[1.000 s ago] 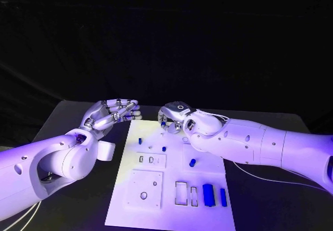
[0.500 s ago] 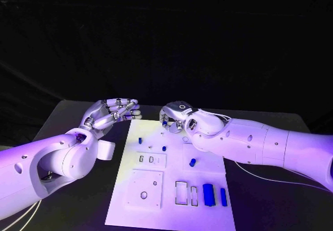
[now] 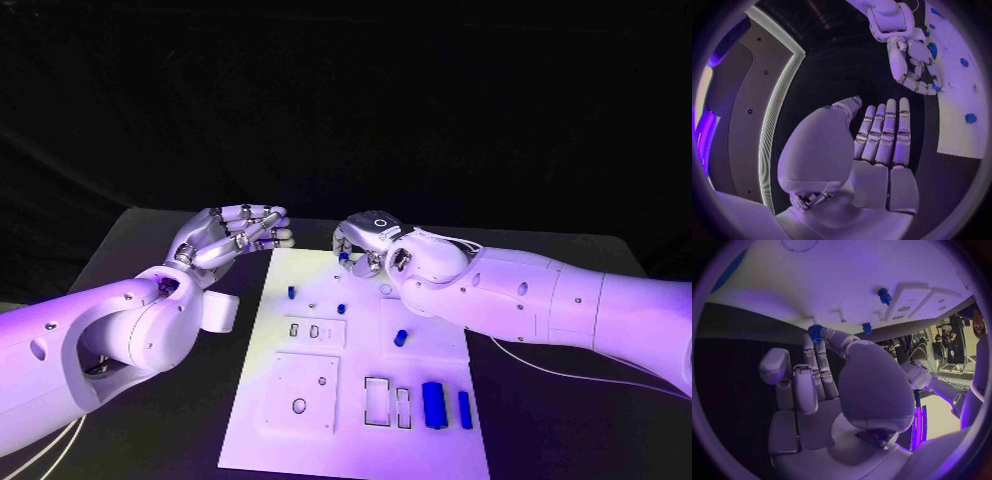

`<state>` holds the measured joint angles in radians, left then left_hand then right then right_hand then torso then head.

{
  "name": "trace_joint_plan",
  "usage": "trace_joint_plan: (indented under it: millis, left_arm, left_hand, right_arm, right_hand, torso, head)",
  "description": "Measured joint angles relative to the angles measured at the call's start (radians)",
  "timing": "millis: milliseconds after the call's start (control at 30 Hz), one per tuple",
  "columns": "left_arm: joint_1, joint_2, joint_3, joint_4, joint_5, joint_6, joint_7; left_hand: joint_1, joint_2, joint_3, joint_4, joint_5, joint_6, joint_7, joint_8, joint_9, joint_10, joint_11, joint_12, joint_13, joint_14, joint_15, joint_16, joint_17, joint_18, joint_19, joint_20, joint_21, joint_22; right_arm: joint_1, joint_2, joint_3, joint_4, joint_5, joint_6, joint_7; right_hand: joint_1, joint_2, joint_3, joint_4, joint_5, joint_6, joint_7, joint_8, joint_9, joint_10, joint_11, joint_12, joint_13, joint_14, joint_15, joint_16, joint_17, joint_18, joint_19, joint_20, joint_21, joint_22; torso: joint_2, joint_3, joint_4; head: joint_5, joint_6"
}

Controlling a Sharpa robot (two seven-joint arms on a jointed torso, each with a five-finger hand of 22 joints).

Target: Assemble the parts on the task board

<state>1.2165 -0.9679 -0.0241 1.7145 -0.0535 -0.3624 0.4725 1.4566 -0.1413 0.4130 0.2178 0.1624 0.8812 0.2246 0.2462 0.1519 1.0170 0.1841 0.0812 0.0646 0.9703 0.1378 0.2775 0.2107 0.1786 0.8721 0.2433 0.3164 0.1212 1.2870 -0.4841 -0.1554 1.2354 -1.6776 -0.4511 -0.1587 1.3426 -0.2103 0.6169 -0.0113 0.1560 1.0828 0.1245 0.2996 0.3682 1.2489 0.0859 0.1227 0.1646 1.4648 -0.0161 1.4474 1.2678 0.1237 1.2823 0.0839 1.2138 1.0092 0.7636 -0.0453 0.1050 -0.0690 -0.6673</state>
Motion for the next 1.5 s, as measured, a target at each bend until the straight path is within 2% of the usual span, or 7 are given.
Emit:
trace_joint_plan:
  millis: [367,467,633,833,1400,1500]
  left_arm:
    - [0.000,0.000,0.000,-0.001,0.000,0.000,-0.001]
    - [0.000,0.000,0.000,-0.001,0.000,0.000,-0.001]
    - [0.000,-0.001,0.000,-0.001,0.000,0.000,-0.001]
    - [0.000,-0.001,0.000,-0.001,0.000,0.000,-0.001]
    - [0.000,-0.003,0.000,-0.002,0.000,0.001,-0.002]
    - [0.000,-0.003,0.000,-0.002,0.000,0.001,-0.002]
  left_hand:
    - [0.000,0.000,0.000,0.000,0.000,0.000,0.000,0.000,0.000,0.000,0.000,0.000,0.000,0.000,0.000,0.000,0.000,0.000,0.000,0.000,0.000,0.000]
    - [0.000,0.000,0.000,0.000,0.000,0.000,0.000,0.000,0.000,0.000,0.000,0.000,0.000,0.000,0.000,0.000,0.000,0.000,0.000,0.000,0.000,0.000]
    - [0.000,0.000,0.000,0.000,0.000,0.000,0.000,0.000,0.000,0.000,0.000,0.000,0.000,0.000,0.000,0.000,0.000,0.000,0.000,0.000,0.000,0.000]
    - [0.000,0.000,0.000,0.000,0.000,0.000,0.000,0.000,0.000,0.000,0.000,0.000,0.000,0.000,0.000,0.000,0.000,0.000,0.000,0.000,0.000,0.000]
    - [0.000,0.000,0.000,0.000,0.000,0.000,0.000,0.000,0.000,0.000,0.000,0.000,0.000,0.000,0.000,0.000,0.000,0.000,0.000,0.000,0.000,0.000]
    - [0.000,0.000,0.000,0.000,0.000,0.000,0.000,0.000,0.000,0.000,0.000,0.000,0.000,0.000,0.000,0.000,0.000,0.000,0.000,0.000,0.000,0.000]
  right_arm:
    - [0.000,-0.003,0.000,0.003,-0.001,-0.004,-0.002]
    - [-0.001,-0.004,0.000,0.004,-0.002,-0.006,-0.002]
    - [-0.001,-0.005,0.000,0.004,-0.002,-0.008,-0.002]
    - [-0.003,-0.007,-0.002,0.008,-0.001,-0.009,-0.002]
    - [-0.006,-0.010,-0.003,0.009,0.000,-0.009,-0.003]
    - [-0.006,-0.010,-0.003,0.008,0.000,-0.009,-0.003]
  right_hand:
    - [0.000,0.000,0.000,0.000,-0.003,-0.003,-0.003,0.000,0.005,0.000,0.000,0.000,0.000,0.000,0.000,0.000,0.000,0.000,0.000,0.000,0.000,-0.002]
    - [0.000,0.000,0.000,0.000,-0.004,-0.012,0.001,0.000,0.007,0.000,0.000,-0.001,0.000,0.000,0.000,0.000,0.001,0.000,-0.004,-0.003,0.000,-0.003]
    - [-0.001,-0.001,0.001,0.000,-0.006,-0.043,0.018,-0.019,0.009,-0.012,-0.012,-0.022,0.000,0.000,0.000,0.004,0.004,0.000,-0.013,0.006,0.000,-0.003]
    - [-0.016,-0.016,0.010,-0.004,-0.007,-0.046,0.014,-0.019,0.010,-0.013,-0.013,-0.023,0.027,0.004,0.004,0.004,0.005,0.000,-0.013,0.006,0.000,0.000]
    - [-0.020,-0.020,0.010,-0.004,-0.001,-0.053,0.021,-0.023,0.011,-0.015,-0.011,-0.024,0.028,0.004,0.003,0.008,0.005,0.000,-0.016,0.009,-0.001,-0.002]
    - [-0.031,-0.031,0.013,-0.003,-0.006,-0.080,0.030,-0.042,0.011,-0.046,-0.005,-0.034,0.036,0.002,0.019,0.005,-0.016,0.000,-0.030,0.023,-0.024,-0.027]
  torso:
    - [0.001,-0.0011,0.0010]
    - [0.001,-0.0012,0.0011]
    - [0.001,-0.0012,0.0014]
    - [0.001,-0.0012,0.0015]
    - [0.002,-0.0012,0.0015]
    - [0.002,-0.0012,0.0015]
  head:
    - [-0.001,-0.001]
    - [0.000,-0.002]
    - [0.000,-0.002]
    - [0.000,-0.003]
    - [-0.001,-0.005]
    - [-0.001,-0.004]
